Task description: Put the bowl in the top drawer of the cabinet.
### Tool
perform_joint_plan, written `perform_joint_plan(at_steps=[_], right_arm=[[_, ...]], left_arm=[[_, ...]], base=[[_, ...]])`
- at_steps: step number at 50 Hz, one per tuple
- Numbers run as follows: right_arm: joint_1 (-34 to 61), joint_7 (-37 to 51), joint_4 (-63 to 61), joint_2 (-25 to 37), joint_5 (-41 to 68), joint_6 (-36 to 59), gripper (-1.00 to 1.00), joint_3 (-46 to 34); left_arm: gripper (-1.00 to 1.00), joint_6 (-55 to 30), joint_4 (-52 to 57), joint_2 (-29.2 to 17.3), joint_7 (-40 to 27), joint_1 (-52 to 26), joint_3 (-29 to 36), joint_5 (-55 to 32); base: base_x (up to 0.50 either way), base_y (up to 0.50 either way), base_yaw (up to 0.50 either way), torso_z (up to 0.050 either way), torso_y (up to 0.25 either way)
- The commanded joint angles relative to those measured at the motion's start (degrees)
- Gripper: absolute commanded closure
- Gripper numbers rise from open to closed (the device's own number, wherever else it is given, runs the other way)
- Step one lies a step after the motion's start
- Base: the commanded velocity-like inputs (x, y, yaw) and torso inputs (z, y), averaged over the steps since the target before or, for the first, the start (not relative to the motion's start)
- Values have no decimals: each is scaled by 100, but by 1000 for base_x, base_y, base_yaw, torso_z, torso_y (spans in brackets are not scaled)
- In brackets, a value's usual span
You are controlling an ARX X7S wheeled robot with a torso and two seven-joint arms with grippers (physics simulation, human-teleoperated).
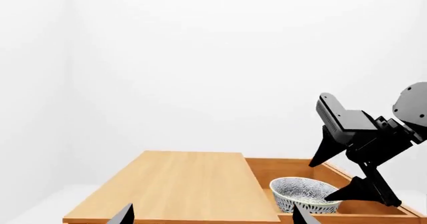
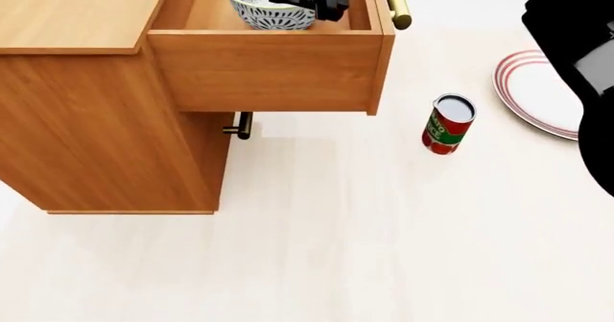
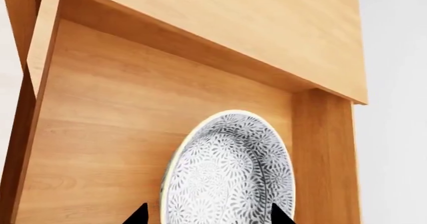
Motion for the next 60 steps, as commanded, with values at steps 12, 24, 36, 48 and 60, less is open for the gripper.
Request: perform_joint_plan(at_steps=[12, 24, 36, 48, 60], right_arm=[[124, 32, -388, 198, 32, 201, -100, 78], [215, 121, -1041, 574, 114, 468, -100, 136], [266, 201, -1457, 857, 203, 640, -100, 244], [281, 631, -2917, 1674, 574, 1050, -100, 573], [-9, 1600, -4830, 3025, 1134, 1411, -100, 1114]], left_arm=[[-100, 26, 3, 28, -4, 55, -132, -76], [-100, 69, 49, 55, 81, 32, -50, 59], [-100, 177, 79, -21, 110, 28, -26, 87], [-100, 169, 74, -16, 106, 42, -84, 60], [-100, 177, 75, -22, 39, 111, -202, -71]], base=[[0, 0, 0, 0, 0], [0, 0, 0, 0, 0], [0, 0, 0, 0, 93], [0, 0, 0, 0, 140], [0, 0, 0, 0, 141]])
